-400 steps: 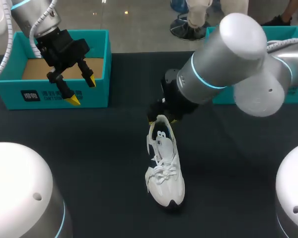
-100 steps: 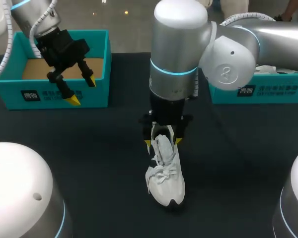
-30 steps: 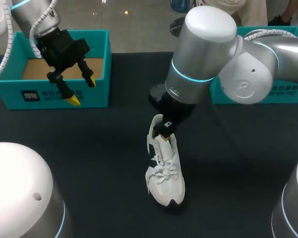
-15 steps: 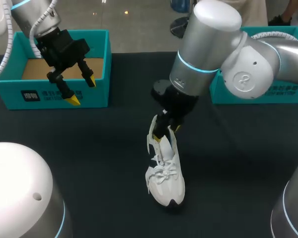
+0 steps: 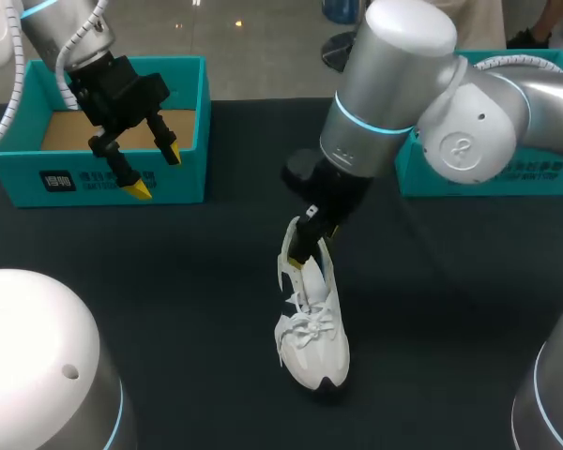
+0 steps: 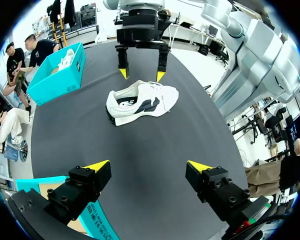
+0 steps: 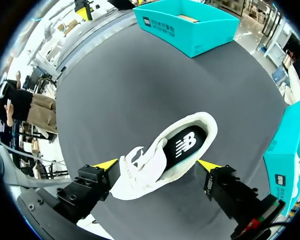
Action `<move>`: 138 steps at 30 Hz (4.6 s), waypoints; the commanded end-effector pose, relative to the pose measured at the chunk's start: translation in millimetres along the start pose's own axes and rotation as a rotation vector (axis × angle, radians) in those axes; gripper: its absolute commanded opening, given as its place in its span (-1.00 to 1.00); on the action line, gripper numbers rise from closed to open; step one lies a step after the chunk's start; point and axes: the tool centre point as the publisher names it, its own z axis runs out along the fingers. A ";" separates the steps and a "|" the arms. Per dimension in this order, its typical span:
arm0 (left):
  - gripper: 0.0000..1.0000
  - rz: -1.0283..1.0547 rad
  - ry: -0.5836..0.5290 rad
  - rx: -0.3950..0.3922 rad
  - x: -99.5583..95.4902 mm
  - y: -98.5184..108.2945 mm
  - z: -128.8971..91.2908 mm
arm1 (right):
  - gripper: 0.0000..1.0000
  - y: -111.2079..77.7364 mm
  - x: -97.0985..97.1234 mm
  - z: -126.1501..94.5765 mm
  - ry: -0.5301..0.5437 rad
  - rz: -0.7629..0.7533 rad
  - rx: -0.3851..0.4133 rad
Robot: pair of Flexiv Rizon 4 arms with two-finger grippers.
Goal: Take the shoe out of the shoebox, open the shoe tongue, remove and reinsert the insole, then place the shoe into the shoebox
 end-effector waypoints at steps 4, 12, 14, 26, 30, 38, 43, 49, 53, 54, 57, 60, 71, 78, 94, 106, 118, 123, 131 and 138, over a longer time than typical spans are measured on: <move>1.00 0.000 0.001 -0.002 0.0 0.2 -0.5 | 1.00 7.3 -3.1 -3.8 -0.019 -0.587 0.062; 1.00 0.000 0.001 -0.002 0.0 0.2 -0.5 | 1.00 9.6 -6.9 -9.4 -0.091 -0.666 0.152; 1.00 0.000 0.001 -0.002 0.0 0.2 -0.5 | 1.00 9.6 -6.9 -9.4 -0.091 -0.666 0.152; 1.00 0.000 0.001 -0.002 0.0 0.2 -0.5 | 1.00 12.4 -7.3 -10.5 -0.083 -0.671 0.171; 1.00 0.000 0.001 -0.002 0.0 0.2 -0.5 | 1.00 23.3 -11.2 -13.3 -0.065 -0.691 0.198; 1.00 0.000 0.001 -0.002 0.0 0.2 -0.5 | 1.00 49.9 -20.5 -17.5 -0.079 -0.697 0.253; 1.00 0.000 0.001 -0.002 0.0 0.2 -0.5 | 1.00 57.7 -22.4 -16.4 -0.082 -0.707 0.255; 1.00 0.000 0.001 -0.002 0.0 0.2 -0.5 | 1.00 62.4 -33.0 -7.9 -0.090 -0.690 0.274; 1.00 0.000 0.001 -0.002 0.0 0.2 -0.5 | 1.00 62.5 -40.7 -0.9 -0.102 -0.662 0.277; 1.00 0.000 0.001 -0.002 0.0 0.2 -0.5 | 1.00 62.3 -41.9 0.6 -0.102 -0.657 0.277; 1.00 0.000 0.001 -0.002 0.0 0.2 -0.5 | 1.00 60.4 -49.2 8.4 -0.108 -0.620 0.288; 1.00 0.000 0.001 -0.002 0.0 0.2 -0.5 | 1.00 57.0 -53.1 12.4 -0.116 -0.579 0.308; 1.00 0.000 0.001 -0.002 0.0 0.2 -0.5 | 1.00 47.4 -75.5 38.6 -0.115 -0.502 0.295; 1.00 0.000 0.001 -0.002 0.0 0.2 -0.5 | 1.00 48.5 -91.3 48.8 -0.120 -0.487 0.284; 1.00 0.000 0.001 -0.002 0.0 0.2 -0.5 | 1.00 45.8 -95.4 63.3 -0.090 -0.476 0.282; 1.00 0.000 0.001 -0.002 0.0 0.2 -0.5 | -0.75 37.3 -92.5 61.8 -0.109 -0.464 0.272; 1.00 0.000 0.001 -0.002 0.0 0.2 -0.5 | -1.00 41.7 -81.1 73.1 -0.100 -0.464 0.248; 1.00 0.000 0.001 -0.002 0.0 0.2 -0.5 | -1.00 44.8 -74.1 65.6 -0.110 -0.468 0.251; 1.00 0.000 0.001 -0.002 0.0 0.2 -0.5 | -1.00 54.1 -72.8 -0.5 -0.162 -0.465 0.305; 1.00 0.000 0.001 -0.002 0.0 0.2 -0.5 | -1.00 65.5 -80.0 -93.6 -0.266 -0.484 0.376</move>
